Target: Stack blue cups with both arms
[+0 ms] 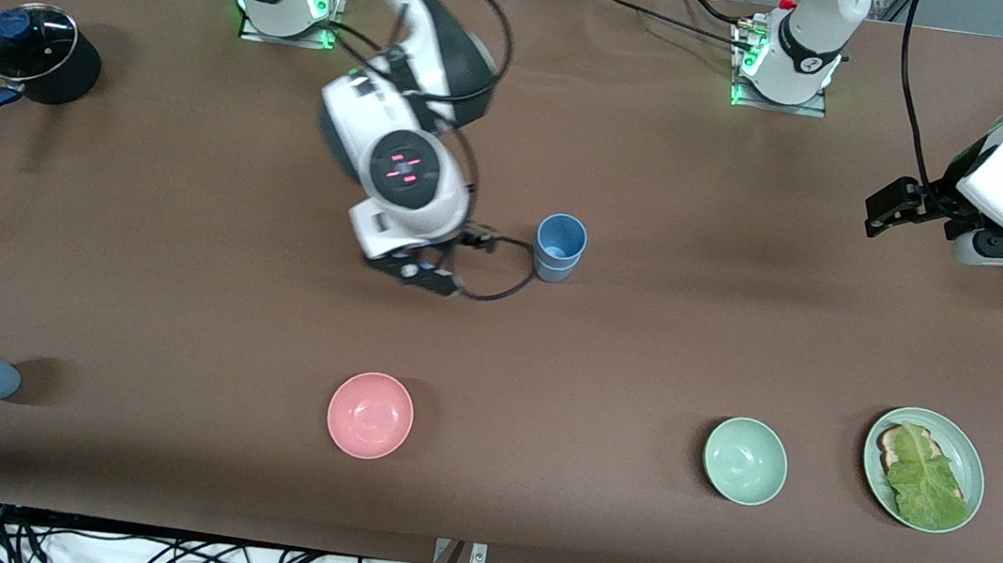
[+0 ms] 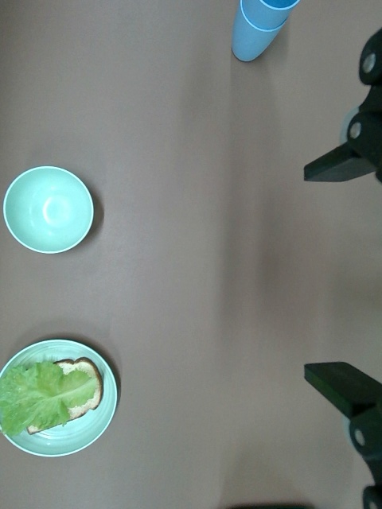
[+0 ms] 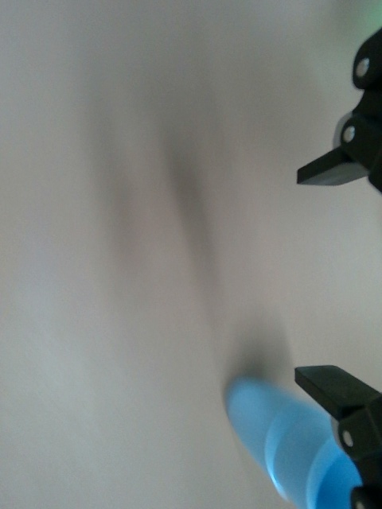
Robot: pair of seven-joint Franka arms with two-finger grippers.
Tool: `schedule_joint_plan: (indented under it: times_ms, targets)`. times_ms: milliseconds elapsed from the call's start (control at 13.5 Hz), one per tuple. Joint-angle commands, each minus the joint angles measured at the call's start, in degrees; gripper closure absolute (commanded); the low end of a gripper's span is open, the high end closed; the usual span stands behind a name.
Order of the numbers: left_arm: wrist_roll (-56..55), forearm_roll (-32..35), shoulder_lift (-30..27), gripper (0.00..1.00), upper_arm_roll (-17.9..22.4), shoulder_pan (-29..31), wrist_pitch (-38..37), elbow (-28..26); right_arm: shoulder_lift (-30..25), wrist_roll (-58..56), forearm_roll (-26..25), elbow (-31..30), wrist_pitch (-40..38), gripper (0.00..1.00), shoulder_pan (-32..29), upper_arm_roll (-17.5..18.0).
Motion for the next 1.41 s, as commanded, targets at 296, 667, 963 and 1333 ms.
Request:
schedule_joint_plan:
  times_ms: [296, 667, 963, 1333]
  targets:
    - [0.1, -0.5, -0.4, 0.00, -0.2, 0.1, 0.0, -0.1, -7.7, -25.7, -1.4, -1.1, -10.0, 0.00, -0.3, -18.4]
    - [0.1, -0.5, -0.4, 0.00, -0.3, -0.3, 0.0, -0.1, -11.0, -29.3, -1.0, -1.1, -11.2, 0.00, -0.5, -23.2]
    - [0.0, -0.5, -0.4, 0.00, -1.2, -0.3, 0.0, -0.1, -11.1, -34.8, -1.1, -1.1, -11.4, 0.00, -0.5, -25.2]
    - [0.1, -0.5, -0.5, 0.00, -1.2, 0.1, -0.8, -0.1, -23.3, -34.4, -1.7, -14.2, -2.3, 0.00, -16.2, -11.8]
